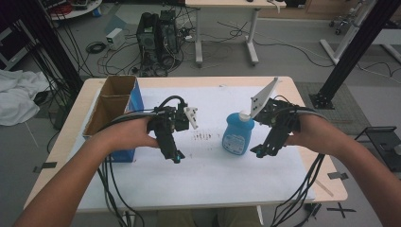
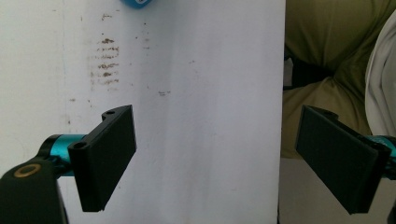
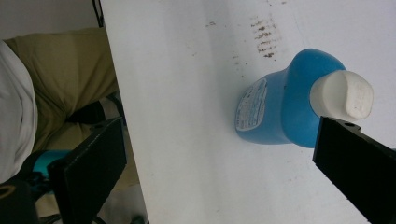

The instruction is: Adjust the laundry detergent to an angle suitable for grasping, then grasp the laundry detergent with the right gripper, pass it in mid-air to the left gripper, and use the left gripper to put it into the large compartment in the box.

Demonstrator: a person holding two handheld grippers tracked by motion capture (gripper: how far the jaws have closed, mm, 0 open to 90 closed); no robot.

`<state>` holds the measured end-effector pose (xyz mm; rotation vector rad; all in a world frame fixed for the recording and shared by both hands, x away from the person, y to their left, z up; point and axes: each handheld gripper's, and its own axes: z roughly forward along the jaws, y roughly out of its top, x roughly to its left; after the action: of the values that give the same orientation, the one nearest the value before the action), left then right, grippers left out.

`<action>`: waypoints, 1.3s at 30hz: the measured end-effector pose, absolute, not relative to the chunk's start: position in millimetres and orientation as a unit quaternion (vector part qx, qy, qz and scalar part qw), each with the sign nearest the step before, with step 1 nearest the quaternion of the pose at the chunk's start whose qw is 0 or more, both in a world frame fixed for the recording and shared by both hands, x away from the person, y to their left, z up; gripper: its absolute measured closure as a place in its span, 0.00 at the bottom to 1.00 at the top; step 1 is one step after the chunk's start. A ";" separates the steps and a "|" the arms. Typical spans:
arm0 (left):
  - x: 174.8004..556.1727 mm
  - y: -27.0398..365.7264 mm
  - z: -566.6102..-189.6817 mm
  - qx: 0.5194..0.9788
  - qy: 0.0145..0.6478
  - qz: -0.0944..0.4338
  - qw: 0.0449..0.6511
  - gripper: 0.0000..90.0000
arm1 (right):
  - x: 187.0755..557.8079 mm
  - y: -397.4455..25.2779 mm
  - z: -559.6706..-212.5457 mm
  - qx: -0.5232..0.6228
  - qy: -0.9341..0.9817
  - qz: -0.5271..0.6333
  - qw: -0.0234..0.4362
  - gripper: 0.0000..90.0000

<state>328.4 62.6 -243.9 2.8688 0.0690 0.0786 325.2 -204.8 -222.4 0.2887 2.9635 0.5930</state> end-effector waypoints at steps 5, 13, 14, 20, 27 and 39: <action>327.1 63.2 -242.9 0.991 0.024 0.027 0.133 0.14 | 324.6 -206.6 -220.5 0.094 0.975 0.196 0.053 0.02; 326.9 63.0 -242.7 0.990 0.029 0.030 0.132 0.14 | 325.0 -211.4 -219.9 0.096 0.974 0.198 0.057 0.02; 326.4 63.3 -242.8 0.990 0.032 0.033 0.137 0.14 | 324.6 -211.9 -219.7 0.098 0.973 0.199 0.057 0.02; 323.6 65.0 -242.4 0.990 0.033 0.033 0.133 0.14 | 325.3 -214.2 -217.3 0.099 0.974 0.195 0.060 0.02; 322.9 62.4 -241.9 0.990 0.036 0.033 0.135 0.14 | 324.4 -221.1 -217.1 0.101 0.973 0.200 0.063 0.02; 320.4 62.5 -242.0 0.990 0.035 0.036 0.134 0.14 | 322.5 -228.8 -220.6 0.120 0.971 0.194 0.069 0.02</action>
<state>320.4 62.5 -242.0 2.8685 0.1011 0.1037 322.5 -228.8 -220.6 0.3605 2.9236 0.5826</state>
